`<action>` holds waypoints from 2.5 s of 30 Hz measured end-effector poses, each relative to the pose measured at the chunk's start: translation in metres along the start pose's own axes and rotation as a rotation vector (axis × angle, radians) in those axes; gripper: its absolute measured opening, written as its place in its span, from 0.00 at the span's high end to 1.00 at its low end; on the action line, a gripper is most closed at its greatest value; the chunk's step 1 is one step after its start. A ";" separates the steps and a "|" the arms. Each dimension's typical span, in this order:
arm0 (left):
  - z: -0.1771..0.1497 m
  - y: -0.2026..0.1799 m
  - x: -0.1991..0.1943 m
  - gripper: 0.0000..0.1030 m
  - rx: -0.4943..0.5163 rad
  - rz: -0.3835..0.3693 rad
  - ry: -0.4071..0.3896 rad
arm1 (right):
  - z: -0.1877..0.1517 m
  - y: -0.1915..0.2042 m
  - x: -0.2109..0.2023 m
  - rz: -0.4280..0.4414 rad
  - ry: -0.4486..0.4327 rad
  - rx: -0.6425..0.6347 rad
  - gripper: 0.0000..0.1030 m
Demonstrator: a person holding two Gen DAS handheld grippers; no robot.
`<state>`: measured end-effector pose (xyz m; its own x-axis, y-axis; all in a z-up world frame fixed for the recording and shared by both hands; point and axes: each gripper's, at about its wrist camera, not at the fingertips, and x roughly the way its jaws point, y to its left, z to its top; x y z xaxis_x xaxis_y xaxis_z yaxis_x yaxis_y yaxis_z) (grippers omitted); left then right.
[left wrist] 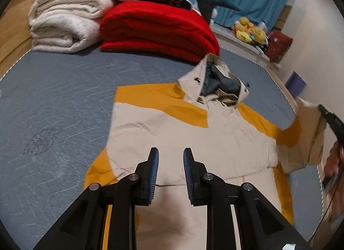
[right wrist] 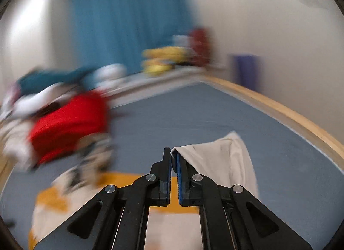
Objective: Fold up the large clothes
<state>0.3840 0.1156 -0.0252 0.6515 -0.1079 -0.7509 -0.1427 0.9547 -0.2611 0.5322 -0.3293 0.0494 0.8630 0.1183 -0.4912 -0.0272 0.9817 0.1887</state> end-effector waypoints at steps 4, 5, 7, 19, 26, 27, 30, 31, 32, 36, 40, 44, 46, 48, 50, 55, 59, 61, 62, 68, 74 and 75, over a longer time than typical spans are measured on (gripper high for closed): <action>0.010 0.023 -0.009 0.79 -0.068 -0.031 0.020 | -0.045 0.151 0.009 0.289 0.177 -0.177 0.92; 0.011 0.028 -0.011 0.79 -0.079 -0.034 0.028 | -0.059 0.173 0.014 0.338 0.241 -0.220 0.91; 0.013 0.035 -0.012 0.77 -0.094 -0.031 0.052 | -0.097 0.212 0.023 0.347 0.372 -0.320 0.90; 0.001 0.022 0.002 0.83 -0.065 -0.082 0.097 | -0.085 0.101 -0.072 0.116 0.370 -0.095 0.73; -0.043 -0.063 0.027 0.89 0.165 -0.200 0.112 | -0.103 0.051 -0.049 0.042 0.345 0.056 0.72; -0.053 -0.078 0.032 0.89 0.208 -0.205 0.121 | -0.105 0.047 -0.038 0.042 0.360 0.064 0.72; -0.078 -0.113 0.048 0.86 0.313 -0.217 0.139 | -0.106 0.034 -0.024 0.017 0.371 0.108 0.72; -0.082 -0.119 0.052 0.80 0.333 -0.212 0.140 | -0.105 0.032 -0.022 0.017 0.371 0.112 0.72; -0.089 -0.129 0.061 0.68 0.359 -0.196 0.141 | -0.103 0.029 -0.020 0.006 0.368 0.114 0.72; -0.105 -0.160 0.105 0.38 0.403 -0.102 0.197 | -0.101 0.018 -0.018 0.006 0.368 0.148 0.72; -0.117 -0.192 0.139 0.37 0.510 -0.028 0.206 | -0.108 0.006 -0.006 0.003 0.436 0.188 0.72; -0.113 -0.200 0.151 0.79 0.557 0.038 0.209 | -0.125 -0.003 0.010 -0.002 0.526 0.227 0.72; -0.101 -0.189 0.136 0.88 0.535 0.010 0.197 | -0.133 -0.008 0.016 0.004 0.564 0.269 0.72; -0.085 -0.173 0.110 0.90 0.489 -0.019 0.154 | -0.140 -0.011 0.020 0.005 0.585 0.292 0.72; -0.062 -0.140 0.072 0.92 0.397 -0.045 0.116 | -0.143 -0.011 0.023 0.011 0.600 0.308 0.72; -0.014 -0.050 -0.004 0.96 0.118 -0.109 0.025 | -0.151 -0.007 0.030 0.043 0.633 0.345 0.72; -0.002 0.037 -0.018 0.96 -0.166 -0.111 0.010 | -0.161 -0.005 0.039 0.063 0.667 0.389 0.72; -0.008 0.070 -0.015 0.96 -0.243 -0.091 0.003 | -0.166 -0.005 0.045 0.075 0.685 0.416 0.72; -0.012 0.084 -0.007 0.95 -0.290 -0.080 0.030 | -0.168 -0.006 0.049 0.076 0.691 0.426 0.72; -0.009 0.098 0.046 0.80 -0.338 -0.146 0.152 | -0.177 -0.018 0.073 0.055 0.704 0.506 0.72; -0.030 0.116 0.089 0.78 -0.454 -0.220 0.235 | -0.193 -0.033 0.089 0.045 0.719 0.600 0.73; -0.030 0.119 0.092 0.78 -0.470 -0.239 0.239 | -0.193 -0.034 0.090 0.040 0.712 0.599 0.80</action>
<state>0.4042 0.2107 -0.1438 0.5276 -0.4173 -0.7400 -0.3636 0.6763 -0.6406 0.5137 -0.3226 -0.1658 0.3490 0.4090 -0.8431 0.3851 0.7576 0.5269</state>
